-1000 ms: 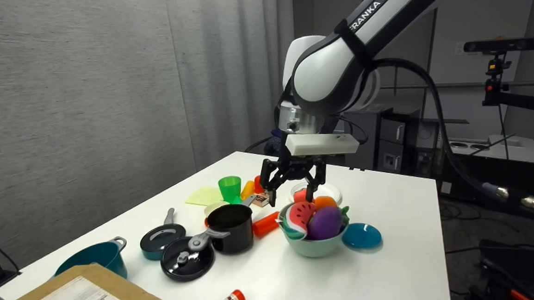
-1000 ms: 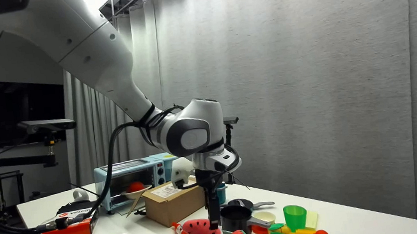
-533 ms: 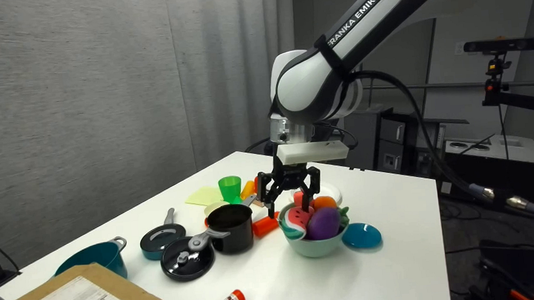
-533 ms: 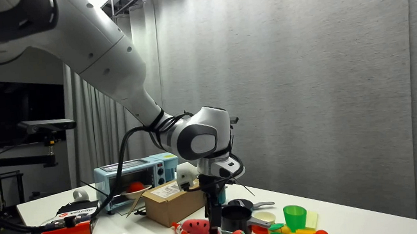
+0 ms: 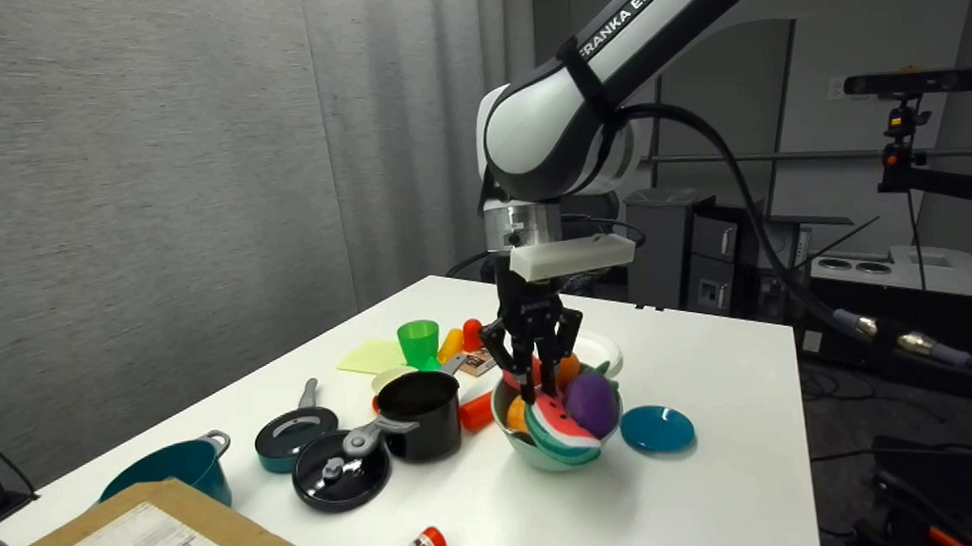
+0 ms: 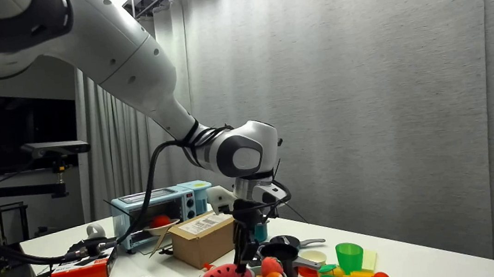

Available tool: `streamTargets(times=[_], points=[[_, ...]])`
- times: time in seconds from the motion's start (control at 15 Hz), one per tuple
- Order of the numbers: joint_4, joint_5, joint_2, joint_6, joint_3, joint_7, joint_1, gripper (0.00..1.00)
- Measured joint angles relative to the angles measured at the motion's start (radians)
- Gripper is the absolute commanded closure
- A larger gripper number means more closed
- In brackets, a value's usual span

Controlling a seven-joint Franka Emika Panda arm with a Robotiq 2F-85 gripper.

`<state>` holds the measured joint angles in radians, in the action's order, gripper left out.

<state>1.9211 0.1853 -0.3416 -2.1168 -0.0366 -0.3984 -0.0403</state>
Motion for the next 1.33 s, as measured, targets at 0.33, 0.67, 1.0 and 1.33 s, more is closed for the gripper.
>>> streamTargets(times=[0.33, 0.67, 1.0, 1.33], points=[[-0.064, 0.0, 0.016, 0.024, 0.03, 0.043, 0.0, 1.0], [-0.121, 0.0, 0.058, 0.066, 0.058, 0.075, -0.002, 0.52], [-0.133, -0.01, 0.061, 0.283, 0.051, 0.204, -0.001, 0.13], [-0.105, -0.13, 0.047, 0.27, 0.051, 0.237, 0.015, 0.0]])
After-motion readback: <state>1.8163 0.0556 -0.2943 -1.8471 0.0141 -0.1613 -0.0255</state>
